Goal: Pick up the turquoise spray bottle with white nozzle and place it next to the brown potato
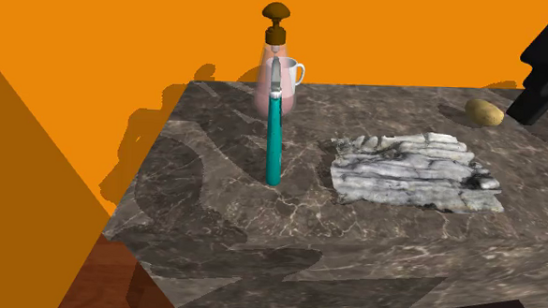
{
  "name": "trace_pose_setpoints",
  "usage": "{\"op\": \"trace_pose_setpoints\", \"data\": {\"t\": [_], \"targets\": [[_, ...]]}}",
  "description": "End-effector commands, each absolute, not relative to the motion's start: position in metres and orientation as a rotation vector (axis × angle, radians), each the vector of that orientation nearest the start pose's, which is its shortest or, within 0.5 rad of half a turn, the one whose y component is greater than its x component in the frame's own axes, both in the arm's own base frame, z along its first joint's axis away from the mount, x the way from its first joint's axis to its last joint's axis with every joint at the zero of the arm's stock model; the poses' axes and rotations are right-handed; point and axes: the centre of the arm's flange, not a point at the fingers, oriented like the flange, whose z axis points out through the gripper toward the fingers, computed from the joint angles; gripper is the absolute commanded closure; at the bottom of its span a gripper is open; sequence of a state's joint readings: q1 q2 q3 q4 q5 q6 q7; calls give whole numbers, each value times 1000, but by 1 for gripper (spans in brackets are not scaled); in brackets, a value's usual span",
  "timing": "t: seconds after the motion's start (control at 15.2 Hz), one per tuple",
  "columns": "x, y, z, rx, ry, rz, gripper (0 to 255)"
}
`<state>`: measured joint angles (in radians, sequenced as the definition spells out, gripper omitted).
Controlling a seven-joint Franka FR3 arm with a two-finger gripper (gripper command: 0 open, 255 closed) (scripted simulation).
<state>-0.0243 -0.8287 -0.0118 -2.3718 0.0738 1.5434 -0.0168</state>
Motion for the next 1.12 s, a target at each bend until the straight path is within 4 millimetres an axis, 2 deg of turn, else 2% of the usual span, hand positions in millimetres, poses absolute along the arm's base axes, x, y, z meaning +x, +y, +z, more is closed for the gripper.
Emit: {"op": "trace_pose_setpoints", "data": {"t": [0.0, 1.06], "targets": [[292, -4, 594, -3059, 21, -3, 0], [432, 163, 580, -3114, 20, 1, 0]]}}
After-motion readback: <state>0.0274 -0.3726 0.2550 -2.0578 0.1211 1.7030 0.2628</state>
